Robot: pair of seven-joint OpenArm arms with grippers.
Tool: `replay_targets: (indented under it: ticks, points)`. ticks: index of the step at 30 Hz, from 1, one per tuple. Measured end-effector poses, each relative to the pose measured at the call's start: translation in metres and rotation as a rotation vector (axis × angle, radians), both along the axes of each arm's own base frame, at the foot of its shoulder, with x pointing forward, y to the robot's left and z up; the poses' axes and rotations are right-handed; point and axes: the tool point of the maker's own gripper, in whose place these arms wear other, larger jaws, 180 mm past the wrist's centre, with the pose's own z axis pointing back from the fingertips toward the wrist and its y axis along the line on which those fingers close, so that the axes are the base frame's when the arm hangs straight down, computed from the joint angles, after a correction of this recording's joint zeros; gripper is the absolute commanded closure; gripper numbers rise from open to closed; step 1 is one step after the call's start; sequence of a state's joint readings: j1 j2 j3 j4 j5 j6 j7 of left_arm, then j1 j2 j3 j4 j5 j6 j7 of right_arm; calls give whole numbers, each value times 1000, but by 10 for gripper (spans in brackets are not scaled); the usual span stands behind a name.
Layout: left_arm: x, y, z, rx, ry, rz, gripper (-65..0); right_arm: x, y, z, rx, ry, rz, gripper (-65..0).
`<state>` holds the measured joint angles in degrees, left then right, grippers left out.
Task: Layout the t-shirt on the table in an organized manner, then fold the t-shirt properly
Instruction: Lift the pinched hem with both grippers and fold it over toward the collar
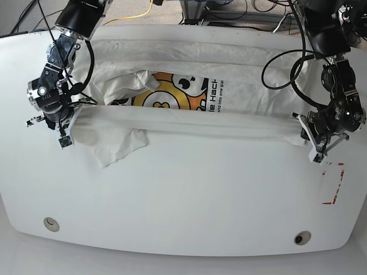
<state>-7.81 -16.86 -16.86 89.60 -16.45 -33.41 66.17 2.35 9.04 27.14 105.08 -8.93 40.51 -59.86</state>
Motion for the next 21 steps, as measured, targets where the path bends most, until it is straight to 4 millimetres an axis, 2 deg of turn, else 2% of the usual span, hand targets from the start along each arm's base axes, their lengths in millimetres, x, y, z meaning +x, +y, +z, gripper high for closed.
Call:
replay_targets:
  ticks: [5,10,12,14,16,19,20,21]
  points:
    - [-31,-1,-15,32,57,-16,0,-21,7,-11,2,33,1,-6]
    - [-49,-2,-25,35,89,-24,0,-38,19,-29,34,81,2,-11]
    - [-56,-2,-30,37,107,-24,-26,-42,19,-32,37,90,0,-36]
    - [-60,0,-32,46,119,-25,-89,-44,19,-34,38,98,1,-105]
    - [-61,2,-32,54,123,-29,-194,-45,19,-35,38,101,-1,-219]
    - [-58,6,-28,66,117,-28,-346,-47,17,-35,27,108,-5,-415]
    - [-57,7,-27,67,114,-29,-400,-47,15,-35,20,111,-6,-499]
    - [-56,8,-26,69,108,-29,-431,-48,15,-35,21,110,-6,-558]
